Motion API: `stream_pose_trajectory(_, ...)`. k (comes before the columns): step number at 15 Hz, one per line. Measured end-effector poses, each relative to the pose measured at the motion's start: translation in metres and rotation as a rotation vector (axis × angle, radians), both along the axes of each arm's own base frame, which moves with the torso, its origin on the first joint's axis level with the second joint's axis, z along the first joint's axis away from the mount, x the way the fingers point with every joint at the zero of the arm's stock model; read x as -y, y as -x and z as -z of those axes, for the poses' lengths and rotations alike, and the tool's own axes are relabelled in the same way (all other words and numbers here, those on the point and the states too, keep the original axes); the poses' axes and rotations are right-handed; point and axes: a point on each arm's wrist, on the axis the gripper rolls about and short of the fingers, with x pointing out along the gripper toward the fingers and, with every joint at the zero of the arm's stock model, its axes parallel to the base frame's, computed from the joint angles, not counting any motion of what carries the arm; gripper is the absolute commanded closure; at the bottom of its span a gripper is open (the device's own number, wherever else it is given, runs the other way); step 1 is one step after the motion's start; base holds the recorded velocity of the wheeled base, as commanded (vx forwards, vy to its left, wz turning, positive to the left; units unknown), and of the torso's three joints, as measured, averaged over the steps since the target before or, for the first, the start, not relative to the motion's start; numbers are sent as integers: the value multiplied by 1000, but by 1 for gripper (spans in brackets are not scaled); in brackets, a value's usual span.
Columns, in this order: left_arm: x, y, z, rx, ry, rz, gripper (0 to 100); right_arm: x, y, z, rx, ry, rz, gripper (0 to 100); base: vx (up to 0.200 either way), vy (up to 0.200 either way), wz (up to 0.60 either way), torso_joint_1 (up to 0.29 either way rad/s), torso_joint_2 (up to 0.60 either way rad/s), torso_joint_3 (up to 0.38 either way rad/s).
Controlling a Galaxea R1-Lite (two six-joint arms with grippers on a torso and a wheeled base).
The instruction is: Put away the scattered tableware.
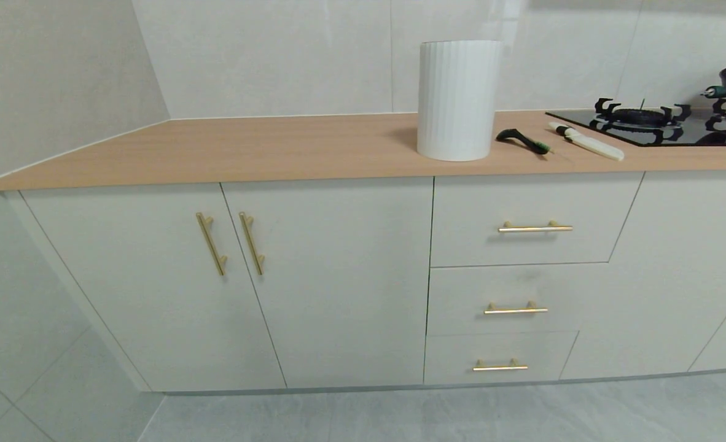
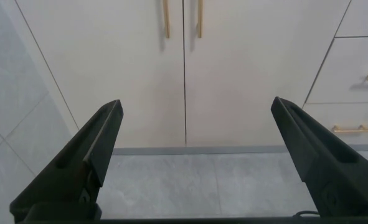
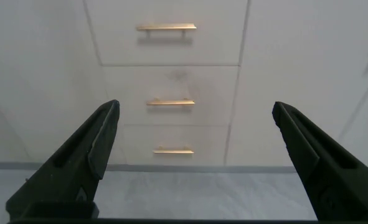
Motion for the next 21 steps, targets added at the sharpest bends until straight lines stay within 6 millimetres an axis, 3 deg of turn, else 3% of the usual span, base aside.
stream_pose_trajectory(2,0,0,0,0,-1,-1,0,0,-11,-28,-56,-16,-20,0,0,0,0,0,0,0)
stream_pose_trajectory(4,0,0,0,0,0,-1,0,-1,-39,-51,-184,-18,-37,0,0,0,0,0,0,0)
stream_pose_trajectory(7,0,0,0,0,0,-1,0,-7,-103,-77,-381,-18,-76,0,0,0,0,0,0,0)
stream_pose_trajectory(9,0,0,0,0,0,0,0,-12,-154,-81,-479,-17,-89,0,0,0,0,0,0,0)
stream_pose_trajectory(12,0,0,0,0,0,-1,0,-21,-238,-64,-624,-10,-98,0,0,0,0,0,0,0)
stream_pose_trajectory(16,0,0,0,0,0,-1,0,-33,-339,-11,-738,-1,-105,0,0,0,0,0,0,0)
stream_pose_trajectory(19,0,0,0,0,0,0,0,-38,-392,26,-739,14,-112,0,0,0,0,0,0,0)
stream_pose_trajectory(21,0,0,0,0,0,-1,0,-41,-416,47,-752,19,-111,0,0,0,0,0,0,0)
